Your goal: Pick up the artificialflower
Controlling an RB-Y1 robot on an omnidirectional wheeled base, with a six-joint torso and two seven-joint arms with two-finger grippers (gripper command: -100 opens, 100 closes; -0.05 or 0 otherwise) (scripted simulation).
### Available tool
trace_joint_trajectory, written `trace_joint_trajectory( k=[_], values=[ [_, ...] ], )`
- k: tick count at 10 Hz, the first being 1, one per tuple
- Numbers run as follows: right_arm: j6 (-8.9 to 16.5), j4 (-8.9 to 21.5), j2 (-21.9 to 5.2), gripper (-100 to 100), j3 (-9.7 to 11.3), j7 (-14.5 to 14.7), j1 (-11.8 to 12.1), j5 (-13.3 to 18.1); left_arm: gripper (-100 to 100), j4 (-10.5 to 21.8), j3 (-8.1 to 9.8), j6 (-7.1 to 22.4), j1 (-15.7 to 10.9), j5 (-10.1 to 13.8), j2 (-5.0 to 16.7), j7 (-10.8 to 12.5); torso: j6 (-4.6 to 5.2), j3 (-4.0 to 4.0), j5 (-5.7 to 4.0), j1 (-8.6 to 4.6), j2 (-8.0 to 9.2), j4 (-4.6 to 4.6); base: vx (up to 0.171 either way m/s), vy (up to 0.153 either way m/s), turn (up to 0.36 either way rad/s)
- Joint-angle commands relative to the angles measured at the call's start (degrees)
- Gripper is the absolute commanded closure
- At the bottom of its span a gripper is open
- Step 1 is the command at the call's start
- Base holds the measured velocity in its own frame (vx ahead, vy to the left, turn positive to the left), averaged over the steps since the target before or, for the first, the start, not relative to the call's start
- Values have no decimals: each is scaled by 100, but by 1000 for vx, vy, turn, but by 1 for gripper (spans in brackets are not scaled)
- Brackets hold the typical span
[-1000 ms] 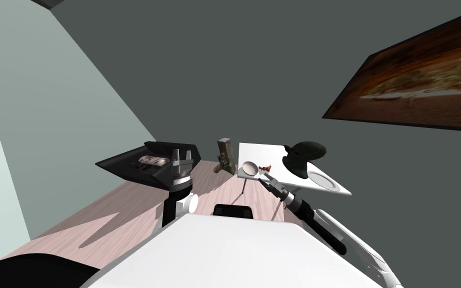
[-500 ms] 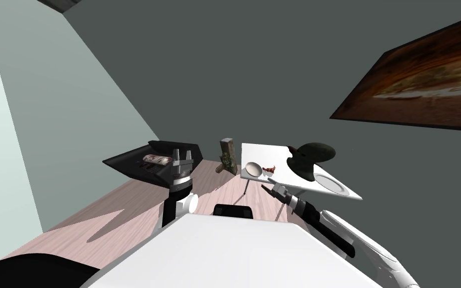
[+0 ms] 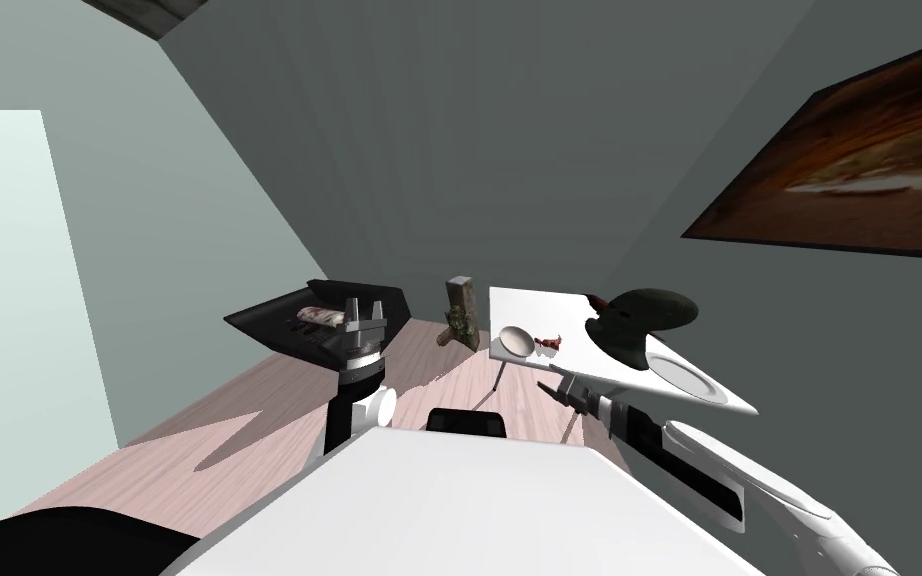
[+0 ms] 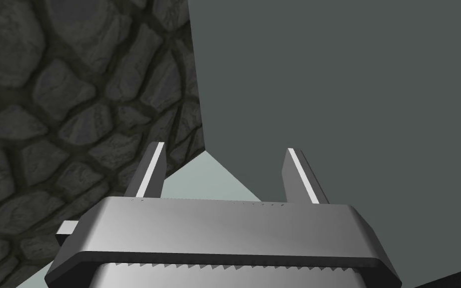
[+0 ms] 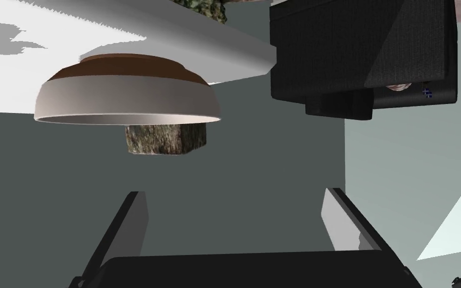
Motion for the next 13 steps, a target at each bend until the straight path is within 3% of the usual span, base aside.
trace_joint_trajectory(
  k=[1,2,3,4,5,6,8,10,12,13],
  values=[
    [98,286,-286,-100,86,119,-35,197,0,0,0,0,0,0,0,0,0,0,0,0,0,0,15,78,99],
    [98,306,-397,-100,86,119,-35,197,0,0,0,0,0,0,0,0,-2,0,-1,3,0,0,15,61,37],
    [154,570,-558,-100,141,224,-57,355,0,0,0,0,0,0,0,0,0,0,-1,-4,0,0,31,77,79],
    [154,570,-686,-100,141,224,-57,355,0,0,0,0,0,0,0,0,-2,-3,-1,1,-5,-1,25,65,50],
    [210,827,-867,-100,191,328,-77,509,0,0,0,0,0,0,0,0,0,-2,-1,-2,-3,-1,27,68,106],
    [210,827,-952,-100,191,328,-77,509,0,0,0,0,0,0,0,0,-1,-2,-1,-2,-3,-1,26,56,40],
    [328,1289,-1323,-100,276,531,-112,799,0,0,0,0,0,0,0,0,-2,-3,-1,-1,-5,-1,27,88,126],
    [328,1318,-1409,-100,276,531,-112,799,0,0,0,0,0,0,0,0,2,-2,0,2,-4,-1,26,47,10],
    [448,1760,-1741,-100,339,724,-142,1059,0,0,0,0,0,0,0,0,-1,-1,-4,-13,-2,0,35,57,139],
    [448,1771,-1764,-100,339,724,-142,1059,0,0,0,0,0,0,0,0,-3,-4,0,0,-7,-1,39,55,37]
  ],
)
